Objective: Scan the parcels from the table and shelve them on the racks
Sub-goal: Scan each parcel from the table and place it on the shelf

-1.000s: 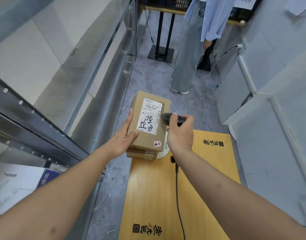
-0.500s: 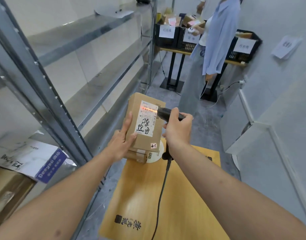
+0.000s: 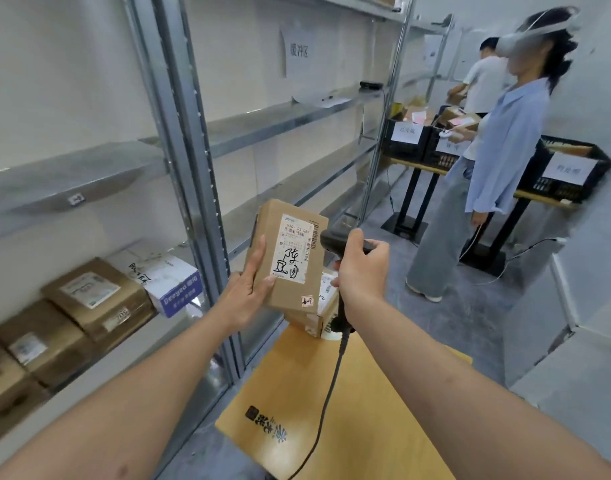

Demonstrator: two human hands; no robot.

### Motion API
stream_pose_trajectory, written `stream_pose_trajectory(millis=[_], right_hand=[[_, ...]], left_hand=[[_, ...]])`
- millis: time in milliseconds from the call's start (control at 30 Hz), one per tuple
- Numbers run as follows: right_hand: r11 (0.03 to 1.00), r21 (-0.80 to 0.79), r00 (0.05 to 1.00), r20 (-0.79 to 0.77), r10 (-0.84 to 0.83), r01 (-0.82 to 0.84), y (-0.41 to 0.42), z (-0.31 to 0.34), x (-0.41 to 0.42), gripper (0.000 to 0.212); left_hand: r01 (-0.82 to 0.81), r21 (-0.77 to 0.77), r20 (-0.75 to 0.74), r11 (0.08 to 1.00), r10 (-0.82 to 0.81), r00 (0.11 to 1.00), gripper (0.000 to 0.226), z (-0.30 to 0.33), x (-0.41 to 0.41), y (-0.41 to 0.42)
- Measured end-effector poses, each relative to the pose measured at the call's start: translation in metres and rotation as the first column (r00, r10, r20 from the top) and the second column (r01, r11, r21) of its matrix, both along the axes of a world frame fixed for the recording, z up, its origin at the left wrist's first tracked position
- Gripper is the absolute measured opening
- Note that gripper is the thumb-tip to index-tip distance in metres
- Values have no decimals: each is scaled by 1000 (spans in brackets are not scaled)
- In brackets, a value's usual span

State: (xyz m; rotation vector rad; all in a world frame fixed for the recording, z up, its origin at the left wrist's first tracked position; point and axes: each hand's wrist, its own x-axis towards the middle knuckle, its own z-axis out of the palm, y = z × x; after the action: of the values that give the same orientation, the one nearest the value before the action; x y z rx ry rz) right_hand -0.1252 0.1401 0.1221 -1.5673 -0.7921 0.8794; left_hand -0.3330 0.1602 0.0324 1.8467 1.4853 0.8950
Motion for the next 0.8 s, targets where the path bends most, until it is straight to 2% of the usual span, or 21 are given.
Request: stream_pose_trajectory(millis=[167, 333, 633, 800], right_hand=[[996, 9, 991, 106, 82, -84, -15, -2, -32, 33], [970, -22, 946, 217, 242, -244, -25, -6, -73, 31], [889, -96, 826, 338, 452, -447, -25, -18, -197, 36], [858, -138, 778, 370, 508, -495, -29, -29, -271, 36]], left_hand=[[-107, 22, 44, 994, 106, 993, 73, 15, -28, -48], [-222, -10, 66, 975, 222, 973, 74, 33, -70, -86], [-438, -94, 153, 894, 448, 881, 75, 40, -175, -132], [-548, -163, 150, 820, 570, 808, 72, 34, -239, -148]])
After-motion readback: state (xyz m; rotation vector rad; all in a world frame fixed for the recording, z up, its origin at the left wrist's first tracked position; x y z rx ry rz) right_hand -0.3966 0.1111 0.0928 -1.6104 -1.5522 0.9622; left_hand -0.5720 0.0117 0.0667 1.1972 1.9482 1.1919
